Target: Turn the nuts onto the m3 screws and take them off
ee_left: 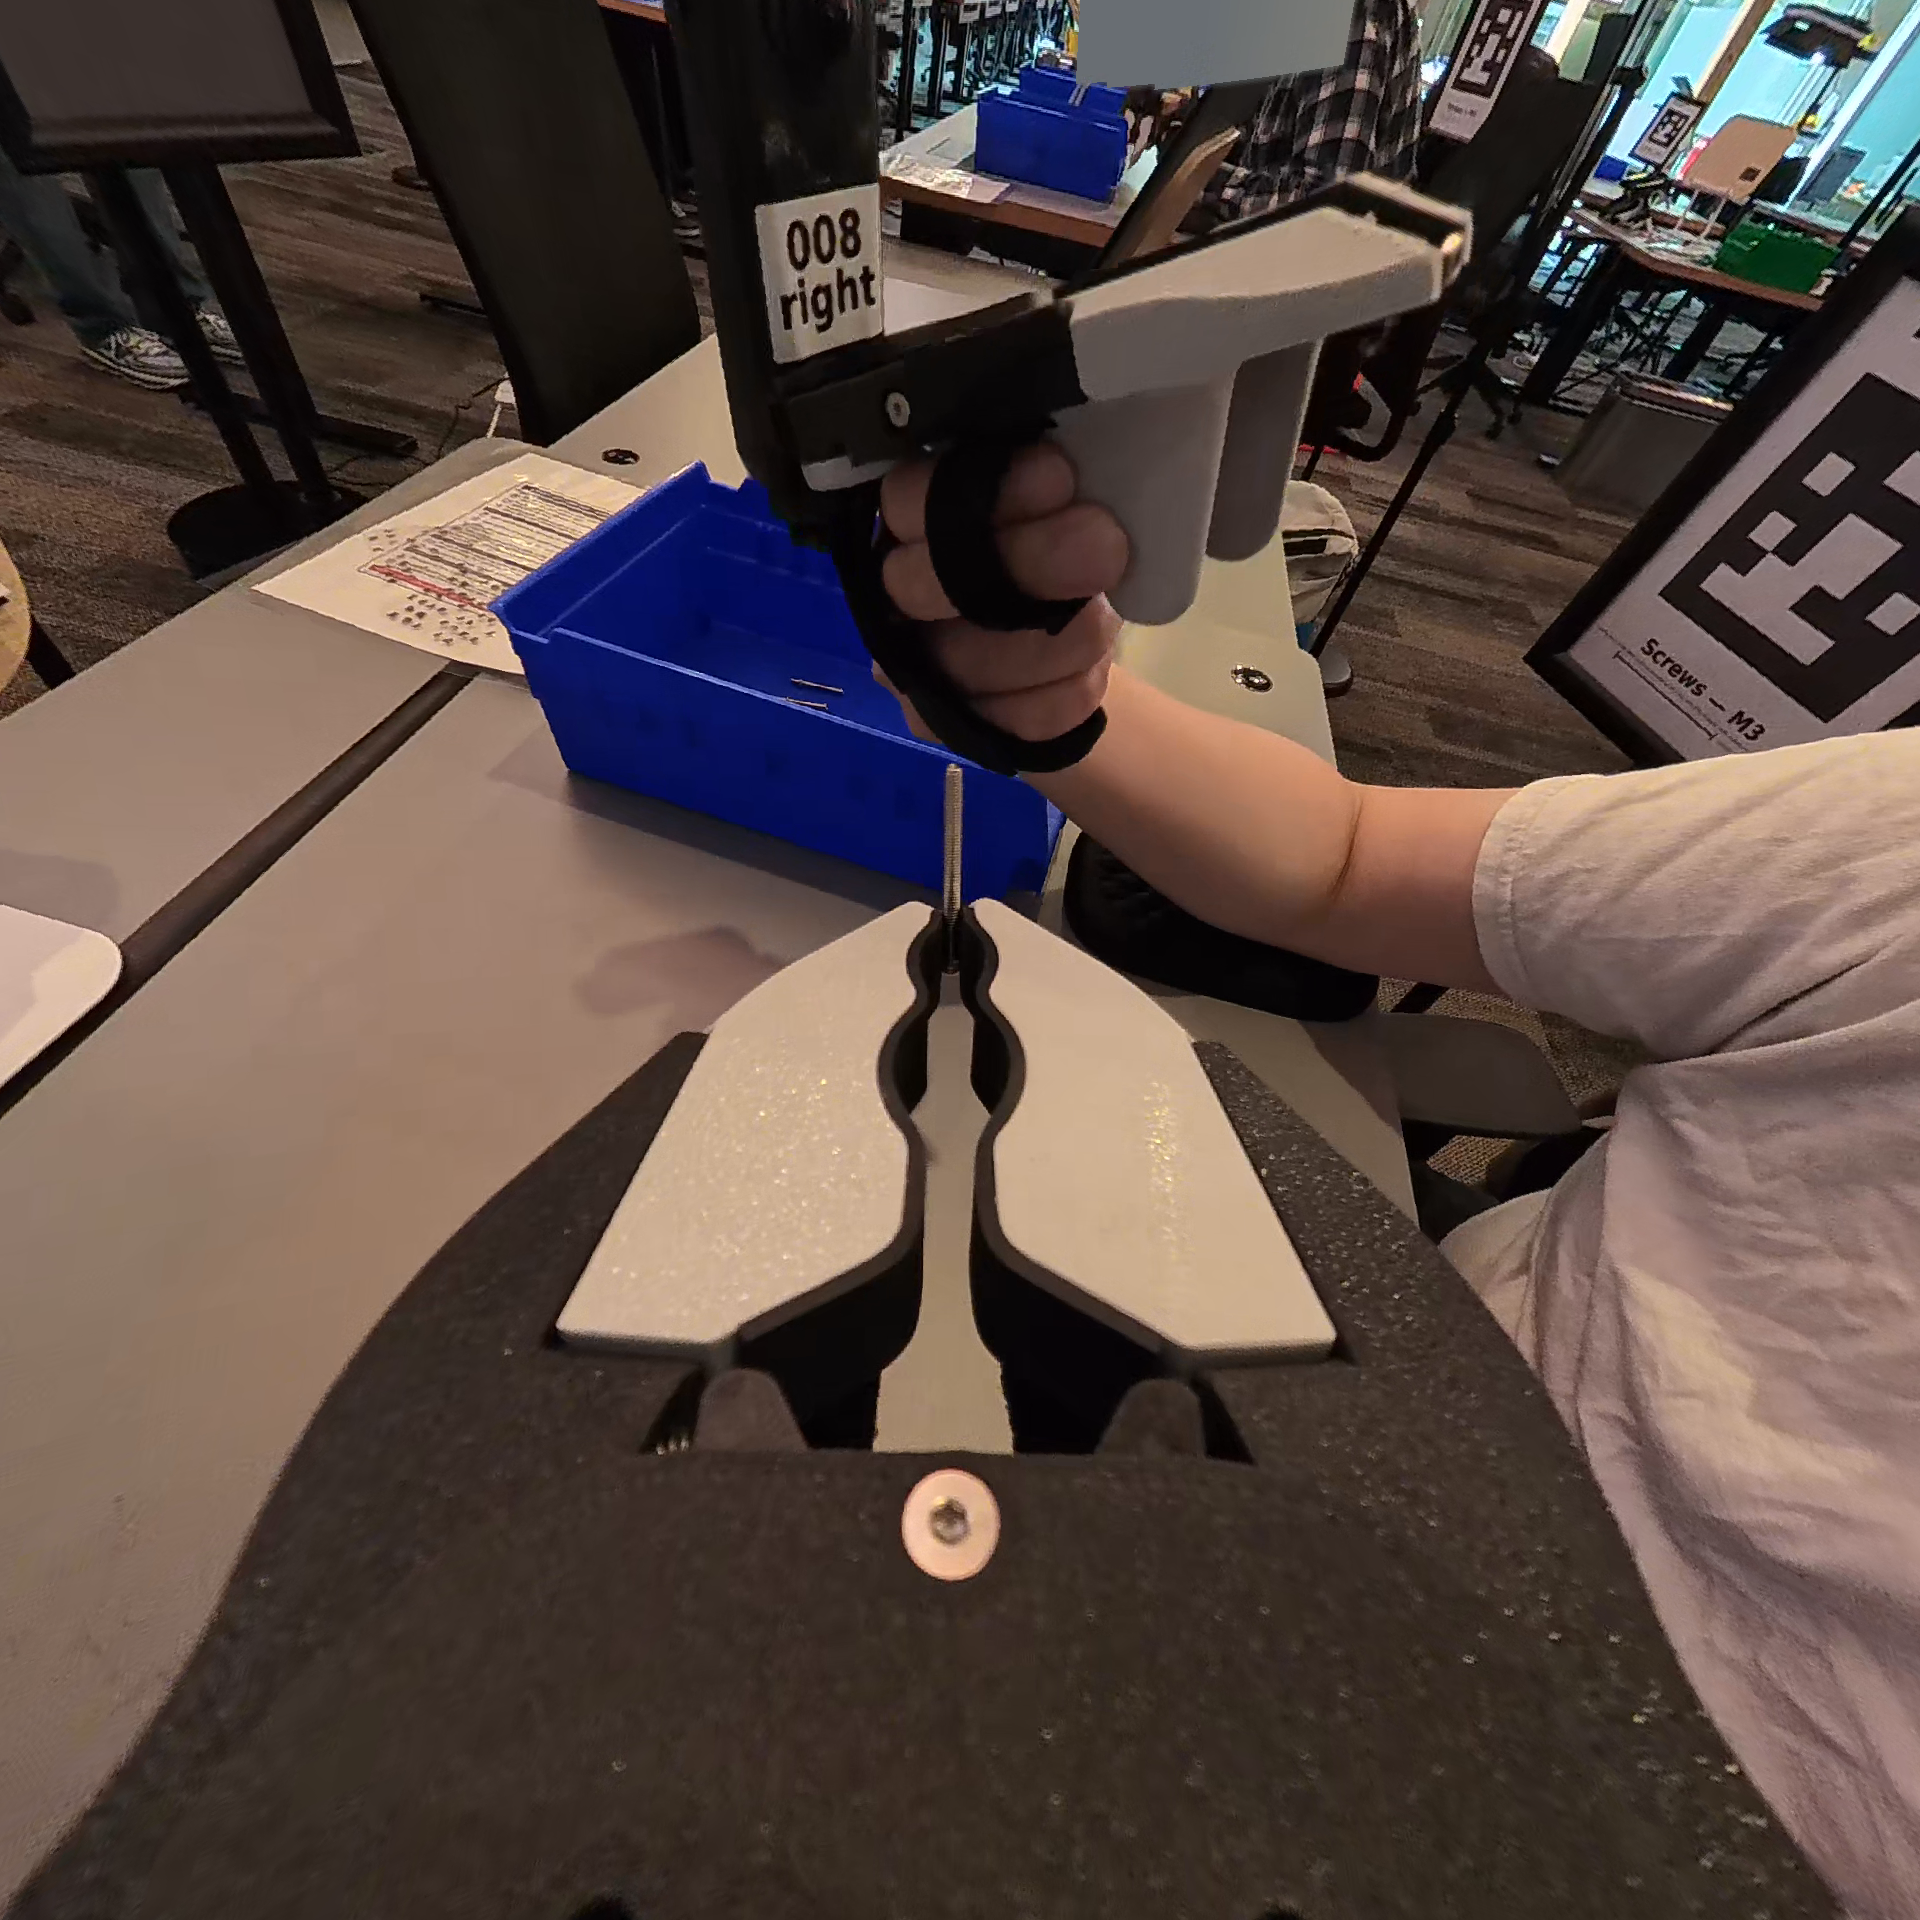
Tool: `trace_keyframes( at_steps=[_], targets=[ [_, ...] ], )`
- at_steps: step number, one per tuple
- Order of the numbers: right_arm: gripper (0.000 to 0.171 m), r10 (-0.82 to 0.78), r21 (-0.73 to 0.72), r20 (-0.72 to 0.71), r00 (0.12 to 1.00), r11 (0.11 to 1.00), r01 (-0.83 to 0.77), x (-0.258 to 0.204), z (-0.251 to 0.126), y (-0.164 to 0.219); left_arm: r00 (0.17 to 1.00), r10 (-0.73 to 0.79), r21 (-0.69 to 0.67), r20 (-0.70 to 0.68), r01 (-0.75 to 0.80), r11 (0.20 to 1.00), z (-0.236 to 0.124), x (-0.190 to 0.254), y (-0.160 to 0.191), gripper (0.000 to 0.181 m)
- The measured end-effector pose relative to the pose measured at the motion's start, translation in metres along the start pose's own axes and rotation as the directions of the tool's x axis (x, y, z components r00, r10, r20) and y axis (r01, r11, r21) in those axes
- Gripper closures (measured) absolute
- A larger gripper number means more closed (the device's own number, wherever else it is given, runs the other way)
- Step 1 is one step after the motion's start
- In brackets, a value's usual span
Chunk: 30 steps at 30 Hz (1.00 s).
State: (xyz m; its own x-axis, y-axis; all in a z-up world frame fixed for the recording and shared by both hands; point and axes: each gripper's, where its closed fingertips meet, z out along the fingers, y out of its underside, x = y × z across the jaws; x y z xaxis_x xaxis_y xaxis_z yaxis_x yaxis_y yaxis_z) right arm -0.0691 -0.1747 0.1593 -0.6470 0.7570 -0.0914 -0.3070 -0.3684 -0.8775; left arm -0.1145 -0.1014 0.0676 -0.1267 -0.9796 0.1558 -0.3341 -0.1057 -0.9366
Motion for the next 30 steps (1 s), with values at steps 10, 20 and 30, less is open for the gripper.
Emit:
trace_keyframes(
  at_steps=[10, 20, 30],
  targets=[
    [0.166, 0.022, 0.065, -0.028, 0.999, 0.998, -0.020, 0.009, -0.008, -0.008, 1.000, 0.001, 0.001, 0.001, -0.001, 1.000, -0.001, 0.000, -0.001, 0.179],
    [0.166, 0.041, -0.071, -0.196, 0.980, 0.996, -0.056, 0.036, -0.012, 0.014, 0.999, 0.016, -0.013, 0.046, -0.016, 1.000, -0.008, -0.007, -0.001, 0.179],
    [0.166, -0.338, -0.400, -0.901, 0.273, 0.398, -0.826, 0.127, -0.176, 0.174, 0.984, -0.041, 0.128, 0.171, 0.019, 0.992, -0.071, -0.034, -0.028, 0.180]
  ],
)
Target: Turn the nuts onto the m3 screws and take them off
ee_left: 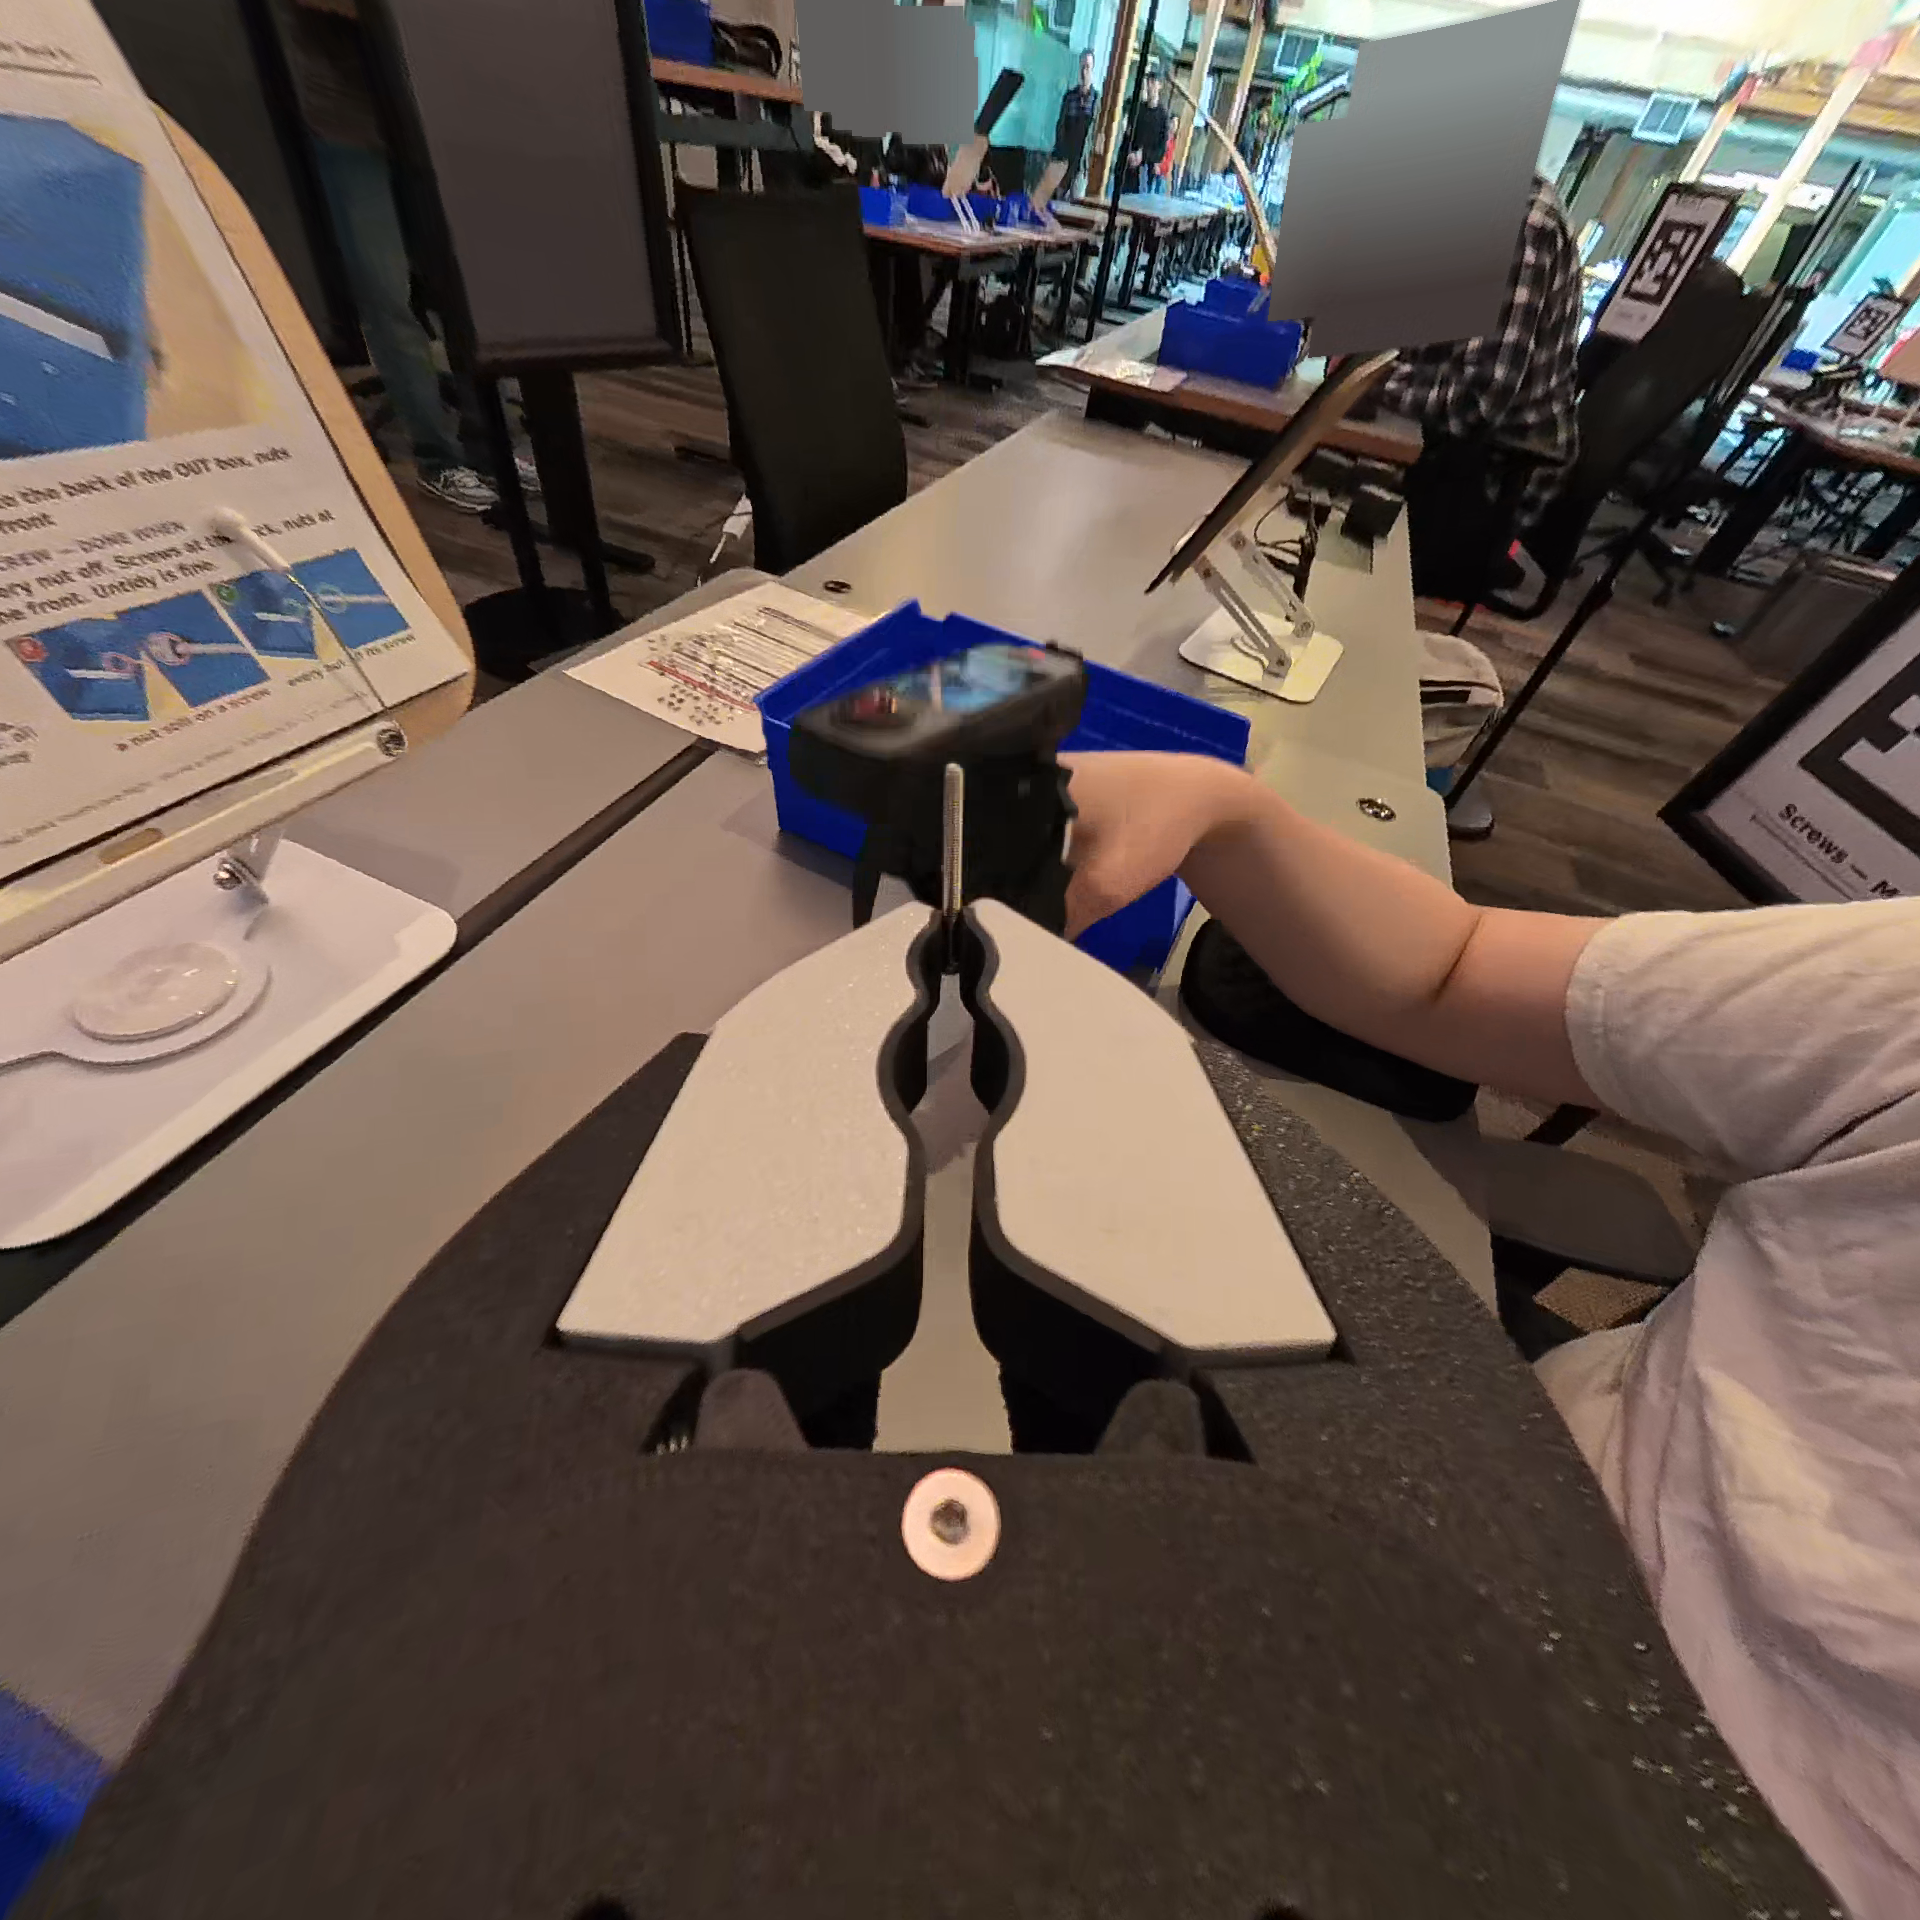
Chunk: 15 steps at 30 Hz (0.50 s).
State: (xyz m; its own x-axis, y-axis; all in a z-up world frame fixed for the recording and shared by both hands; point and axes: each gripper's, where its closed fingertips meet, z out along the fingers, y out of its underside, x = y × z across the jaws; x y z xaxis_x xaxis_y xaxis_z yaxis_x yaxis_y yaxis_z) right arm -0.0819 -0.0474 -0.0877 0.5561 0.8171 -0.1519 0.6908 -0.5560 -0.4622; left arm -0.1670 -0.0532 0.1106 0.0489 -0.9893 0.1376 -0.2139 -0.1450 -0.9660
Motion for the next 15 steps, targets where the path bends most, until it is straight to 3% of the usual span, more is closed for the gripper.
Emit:
trace_keyframes(
  at_steps=[3, 8, 15],
  targets=[
    [0.166, -0.071, -0.179, -0.082, 0.994, 0.982, 0.056, 0.012, 0.021, 0.025, 1.000, -0.003, 0.024, 0.002, 0.003, 1.000, -0.006, -0.001, -0.005, 0.180],
    [0.166, -0.096, -0.344, -0.149, 0.984, 0.938, 0.039, 0.027, 0.038, 0.049, 1.000, 0.015, 0.001, -0.002, -0.015, 1.000, -0.003, 0.002, -0.002, 0.180],
    [0.166, -0.146, -0.407, -0.157, 0.977, 0.911, 0.071, 0.031, 0.044, 0.059, 1.000, 0.010, -0.005, -0.016, -0.010, 1.000, -0.001, 0.004, 0.000, 0.180]
  ],
)
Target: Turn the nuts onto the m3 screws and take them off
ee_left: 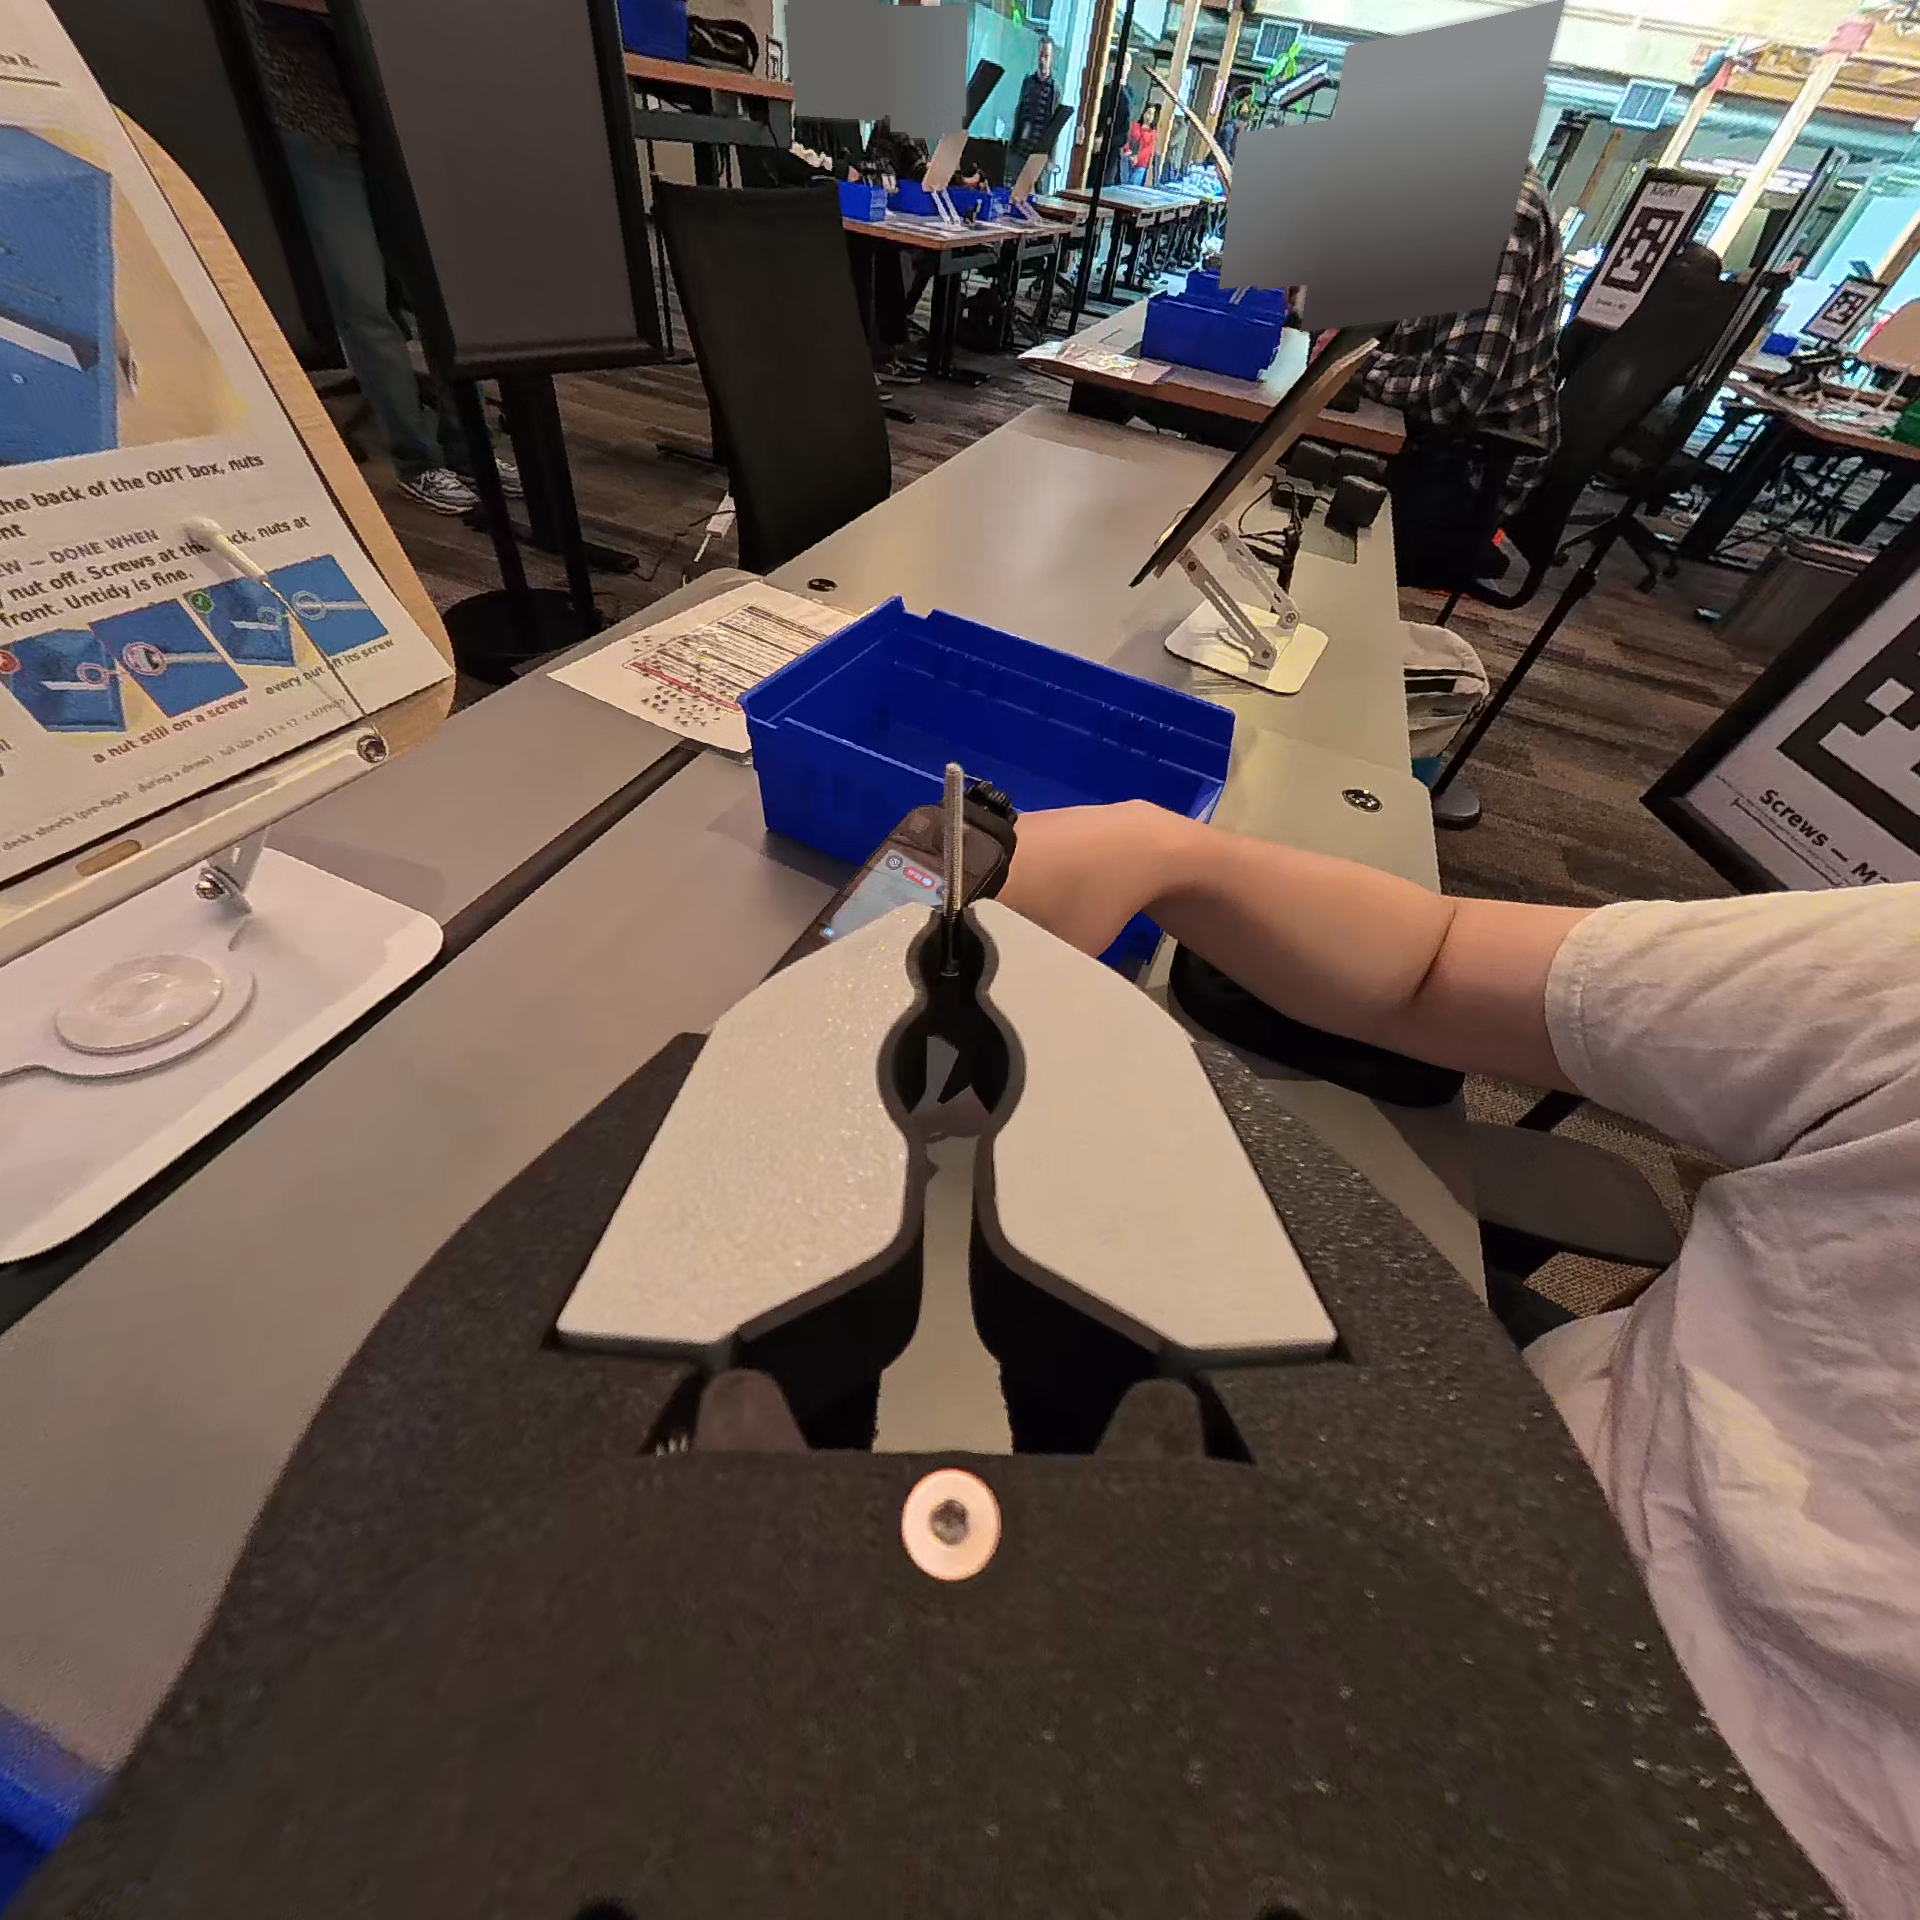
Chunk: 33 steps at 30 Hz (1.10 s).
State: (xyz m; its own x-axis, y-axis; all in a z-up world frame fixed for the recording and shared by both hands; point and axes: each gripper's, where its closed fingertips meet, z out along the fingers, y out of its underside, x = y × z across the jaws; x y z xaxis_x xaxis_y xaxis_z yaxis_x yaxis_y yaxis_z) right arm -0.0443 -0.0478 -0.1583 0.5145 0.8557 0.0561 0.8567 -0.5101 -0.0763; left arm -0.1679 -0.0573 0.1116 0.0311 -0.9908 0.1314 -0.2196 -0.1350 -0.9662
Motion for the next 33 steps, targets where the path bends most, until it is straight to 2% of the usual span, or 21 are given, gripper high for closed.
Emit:
trace_keyframes(
  at_steps=[10, 20, 23, 33],
  targets=[
    [0.165, 0.002, 0.026, 0.033, 0.999, 1.000, -0.002, 0.000, 0.001, -0.001, 1.000, 0.001, -0.003, -0.005, -0.001, 1.000, -0.001, 0.001, 0.000, 0.180],
    [0.150, -0.051, 0.087, 0.020, 0.998, 0.995, 0.050, -0.002, -0.017, -0.002, 1.000, 0.000, -0.010, -0.012, 0.000, 1.000, -0.002, 0.002, 0.001, 0.180],
    [0.159, -0.044, 0.091, 0.010, 0.999, 0.995, 0.042, 0.002, -0.016, -0.003, 1.000, -0.003, -0.014, -0.013, 0.003, 1.000, -0.001, 0.002, 0.001, 0.180],
    [0.167, -0.049, 0.062, 0.023, 0.999, 0.997, 0.048, 0.002, -0.011, 0.003, 1.000, 0.001, -0.030, -0.021, -0.001, 1.000, 0.003, 0.004, 0.004, 0.180]
  ],
)
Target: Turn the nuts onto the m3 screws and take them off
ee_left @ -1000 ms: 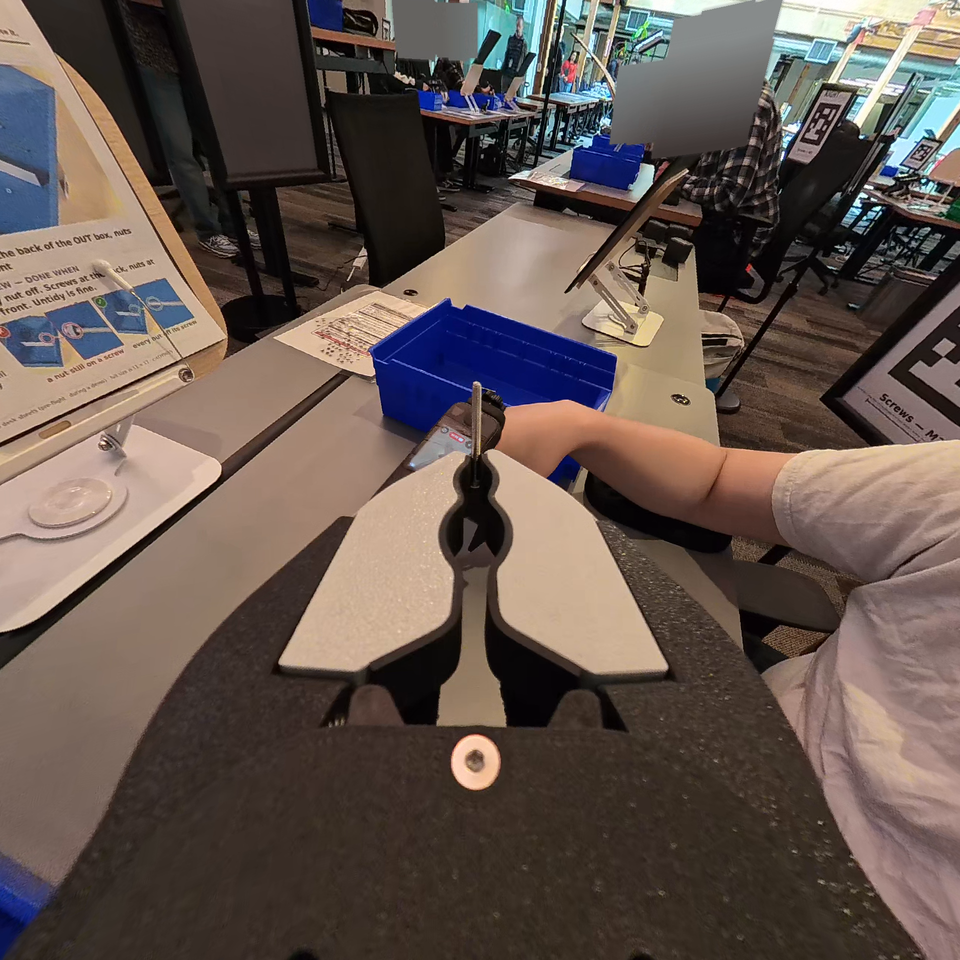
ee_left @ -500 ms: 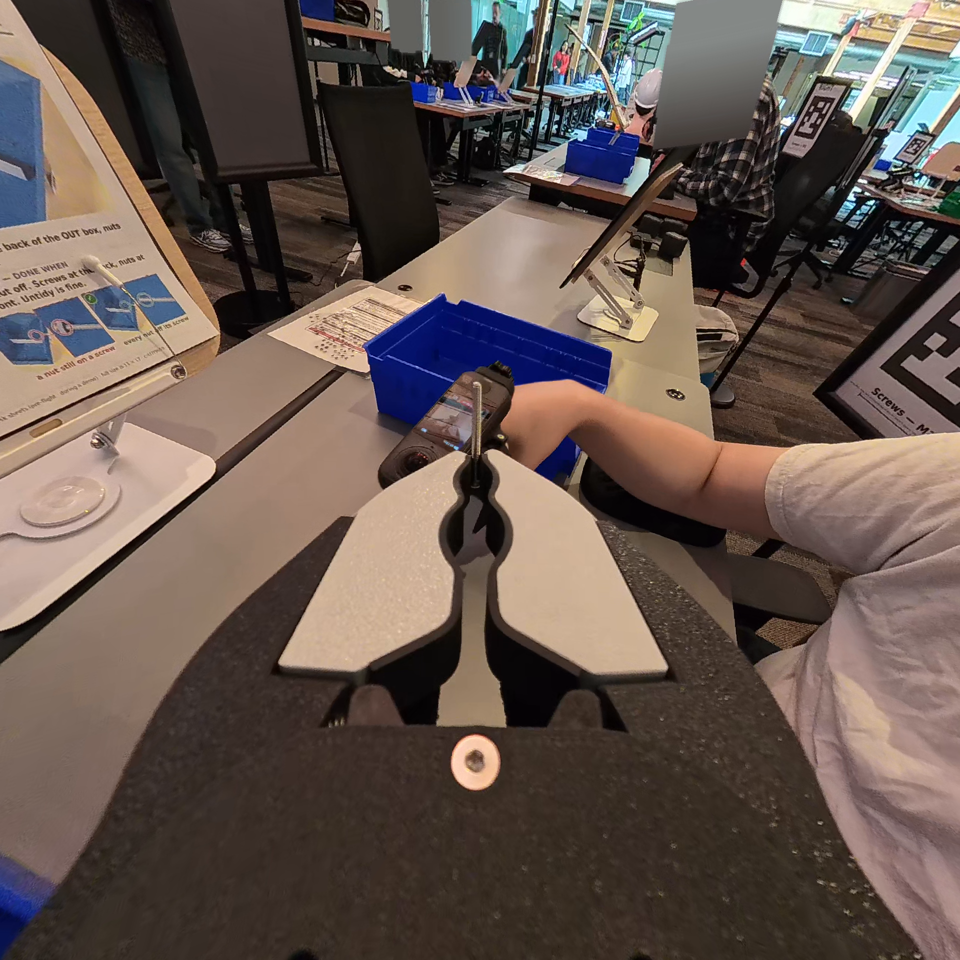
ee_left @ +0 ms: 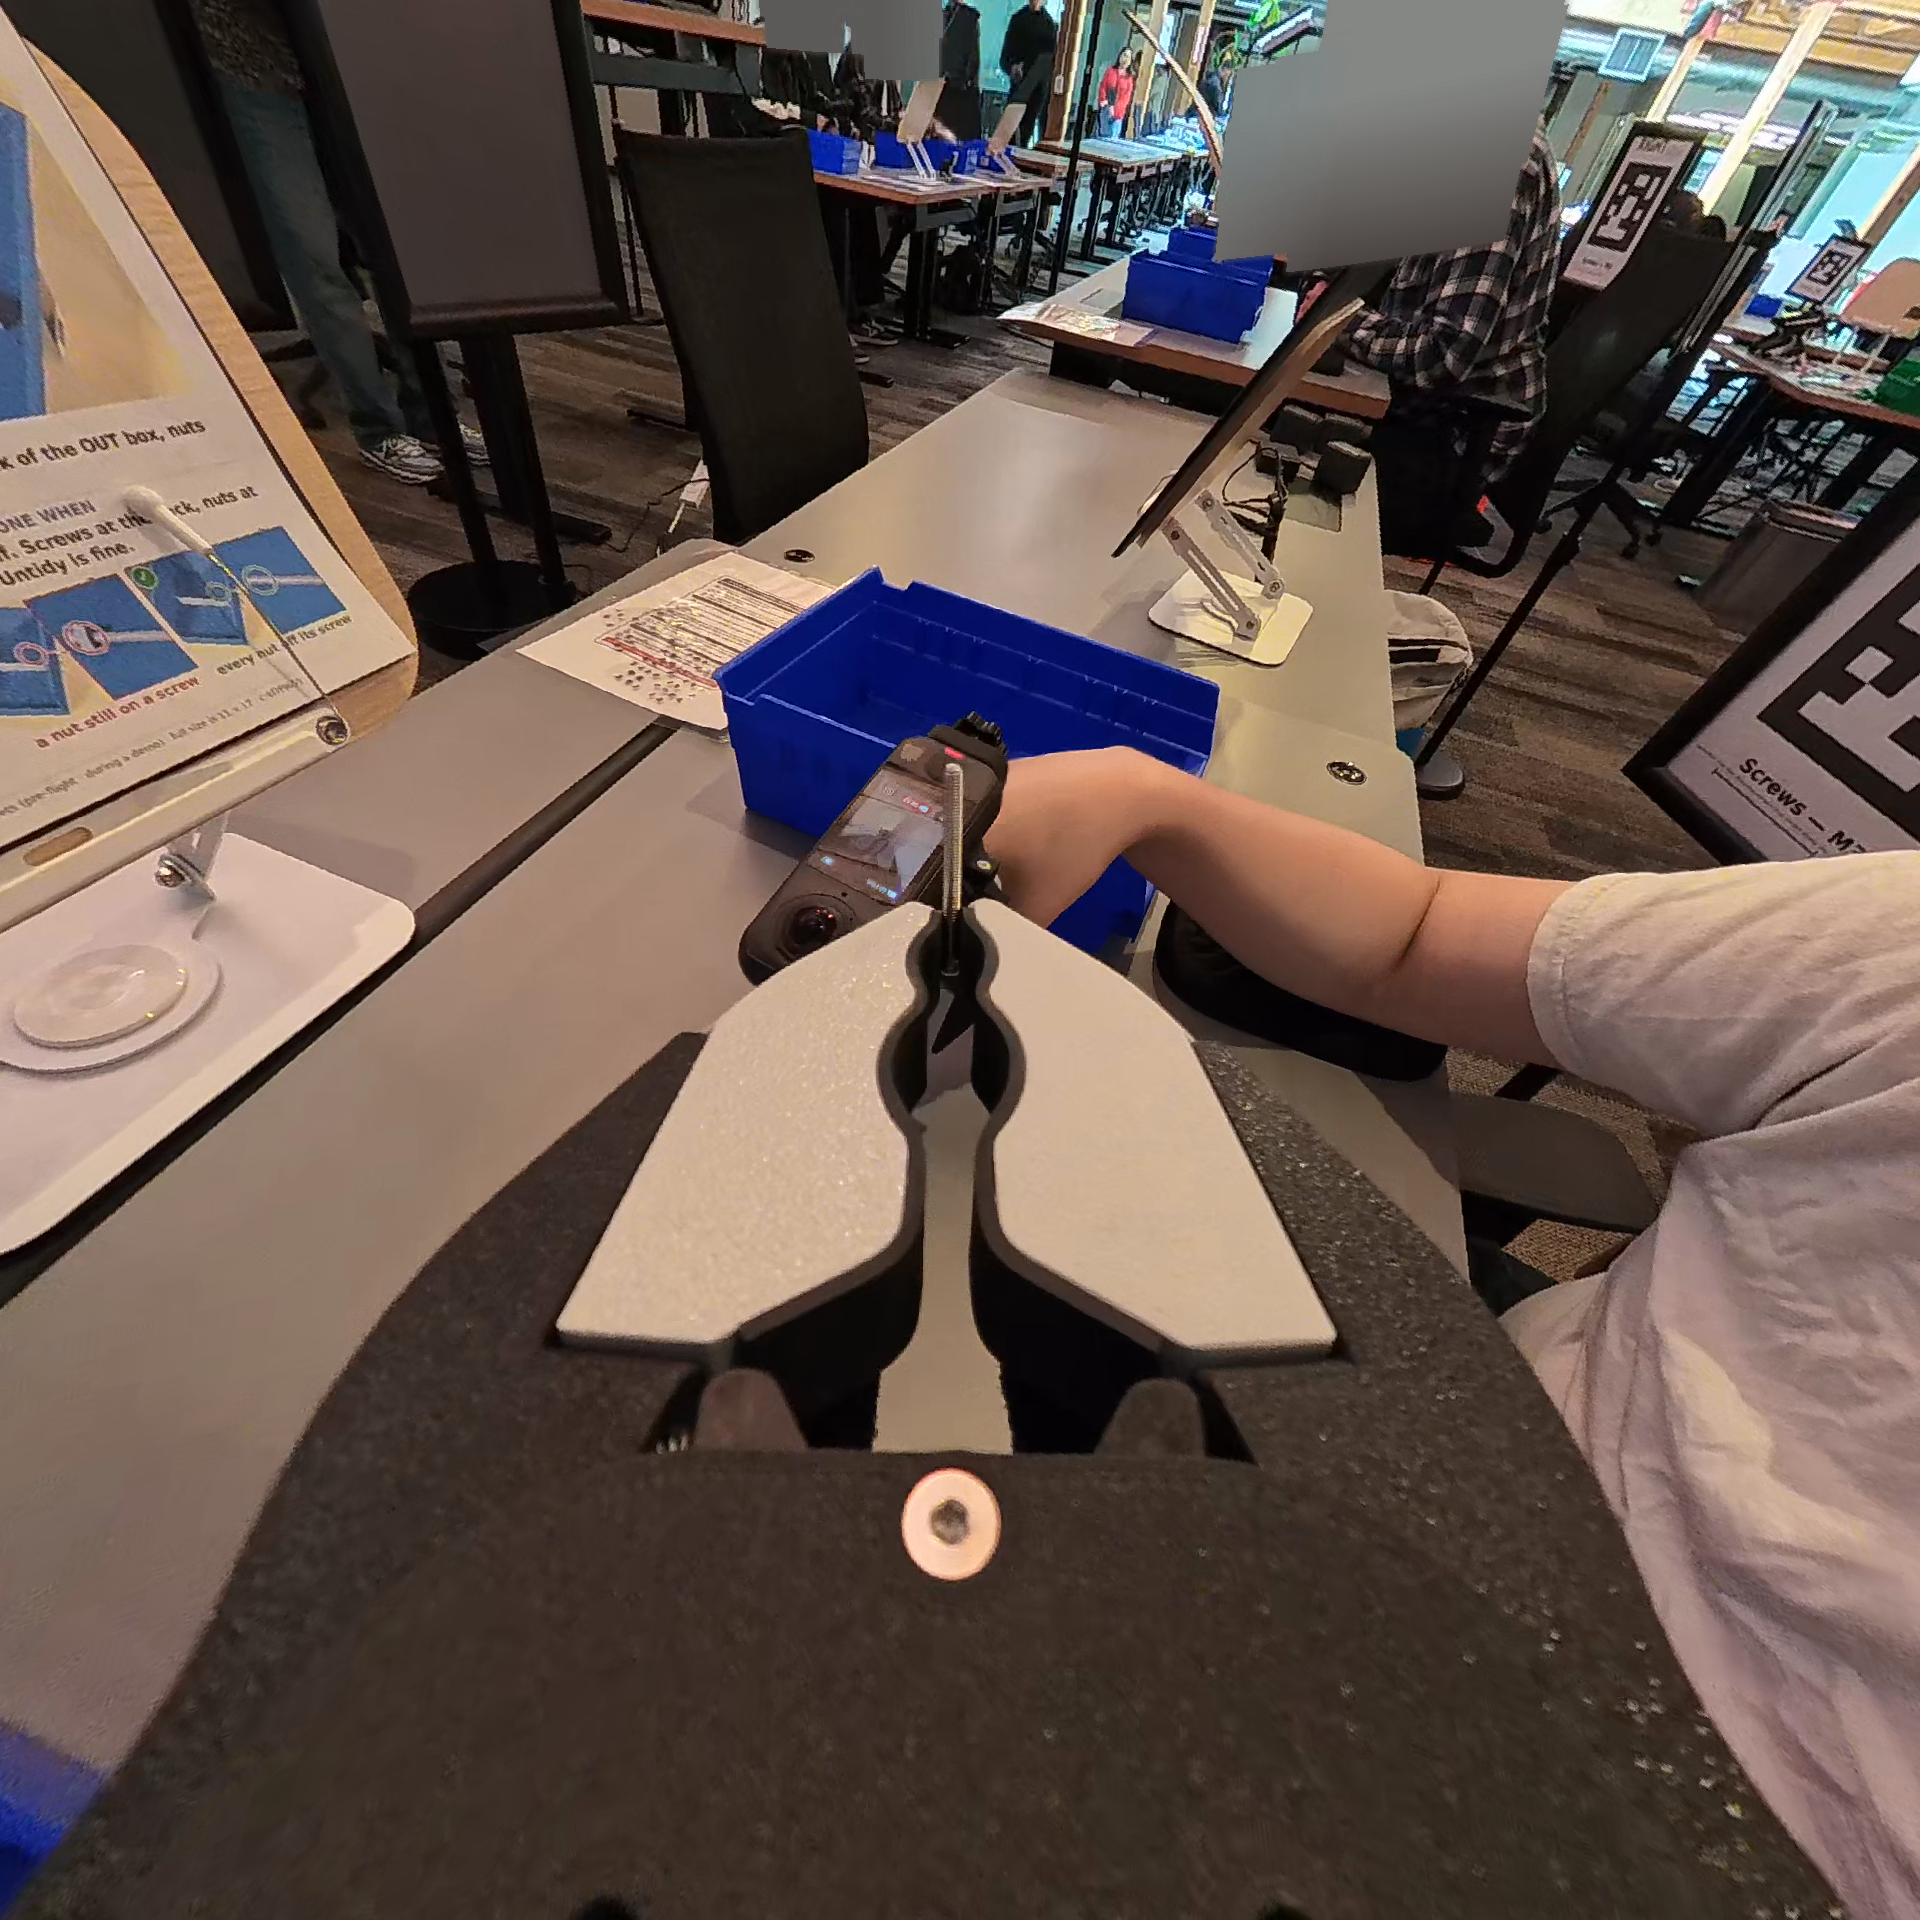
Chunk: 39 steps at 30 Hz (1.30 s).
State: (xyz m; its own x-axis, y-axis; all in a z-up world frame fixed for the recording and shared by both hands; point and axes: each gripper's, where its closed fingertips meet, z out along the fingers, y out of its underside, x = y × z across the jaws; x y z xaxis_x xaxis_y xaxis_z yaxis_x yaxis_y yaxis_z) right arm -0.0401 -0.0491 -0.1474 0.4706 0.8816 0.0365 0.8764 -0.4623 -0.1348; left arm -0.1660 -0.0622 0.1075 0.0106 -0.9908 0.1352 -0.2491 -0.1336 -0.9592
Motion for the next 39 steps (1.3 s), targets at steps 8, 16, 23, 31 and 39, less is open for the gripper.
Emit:
trace_keyframes(
  at_steps=[8, 16, 23, 31, 39],
  targets=[
    [0.161, -0.018, 0.002, 0.003, 1.000, 1.000, 0.018, -0.002, 0.006, -0.005, 1.000, 0.002, -0.014, -0.004, -0.002, 1.000, 0.003, 0.001, 0.002, 0.180],
    [0.160, -0.019, -0.024, -0.005, 1.000, 1.000, 0.019, 0.000, 0.012, -0.001, 1.000, 0.004, -0.017, -0.007, -0.004, 1.000, 0.003, 0.002, 0.002, 0.180],
    [0.161, -0.018, -0.030, 0.000, 1.000, 0.999, 0.018, 0.000, 0.014, -0.001, 1.000, 0.003, -0.025, -0.011, -0.003, 1.000, 0.005, 0.002, 0.004, 0.180],
    [0.163, -0.019, -0.028, 0.004, 1.000, 0.999, 0.019, 0.000, 0.015, 0.000, 1.000, -0.001, -0.039, -0.015, 0.001, 0.999, 0.008, 0.003, 0.007, 0.180],
    [0.166, -0.012, 0.171, 0.067, 0.998, 0.985, 0.000, -0.007, -0.017, -0.022, 1.000, -0.001, -0.031, -0.008, 0.001, 1.000, 0.005, 0.001, 0.005, 0.180]
  ],
)
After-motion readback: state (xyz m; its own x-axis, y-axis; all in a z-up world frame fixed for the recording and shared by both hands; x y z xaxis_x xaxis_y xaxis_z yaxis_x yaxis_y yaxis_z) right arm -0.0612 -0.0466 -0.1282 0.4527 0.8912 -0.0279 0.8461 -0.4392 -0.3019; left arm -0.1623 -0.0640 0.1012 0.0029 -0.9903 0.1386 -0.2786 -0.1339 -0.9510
